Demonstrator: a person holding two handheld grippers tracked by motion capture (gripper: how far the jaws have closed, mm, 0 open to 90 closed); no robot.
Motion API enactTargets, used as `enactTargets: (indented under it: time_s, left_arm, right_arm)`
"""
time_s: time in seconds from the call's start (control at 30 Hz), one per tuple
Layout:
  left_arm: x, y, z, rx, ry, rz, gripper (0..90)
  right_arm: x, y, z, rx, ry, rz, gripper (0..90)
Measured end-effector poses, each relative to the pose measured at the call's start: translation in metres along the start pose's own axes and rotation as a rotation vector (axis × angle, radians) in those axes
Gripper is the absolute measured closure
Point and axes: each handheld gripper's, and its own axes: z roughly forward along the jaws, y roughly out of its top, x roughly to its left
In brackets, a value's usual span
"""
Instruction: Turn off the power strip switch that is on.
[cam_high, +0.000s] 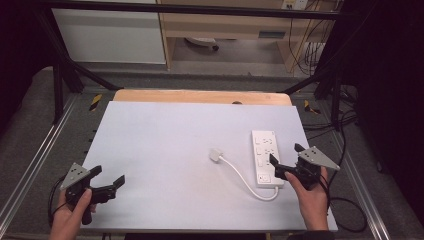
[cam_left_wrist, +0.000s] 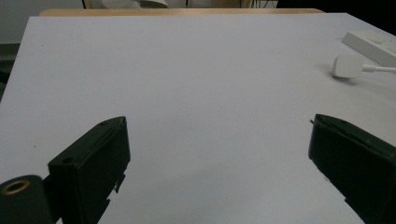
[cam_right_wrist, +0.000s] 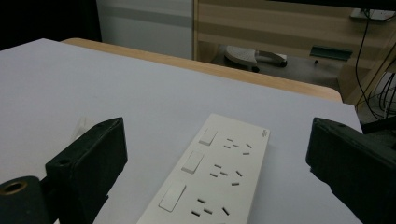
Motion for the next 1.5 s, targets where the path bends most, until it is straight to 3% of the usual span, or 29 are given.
enactTargets:
  time_s: [0.13,0.3,0.93,1.3,1.5]
  left_arm:
    - [0.0,0.0,0.001,0.001,0.0,0.0,5.3]
    - [-0.001,-0.001,0.001,0.004,-0.005,0.0,5.3]
    - [-0.001,-0.001,0.002,0.008,-0.009,0.001,5.3]
    - [-0.002,-0.001,0.003,0.016,-0.016,0.01,5.3]
    - [-0.003,-0.001,0.003,0.017,-0.017,0.01,5.3]
  right_arm:
    - [-0.003,0.003,0.001,-0.007,0.019,0.039,6.0]
    - [-0.004,0.008,0.004,-0.014,0.012,0.046,5.5]
    - [0.003,0.015,0.026,0.029,0.023,-0.002,15.5]
    - [0.008,0.013,0.037,0.061,0.04,-0.021,31.9]
    - [0.011,0.012,0.04,0.064,0.063,-0.038,49.1]
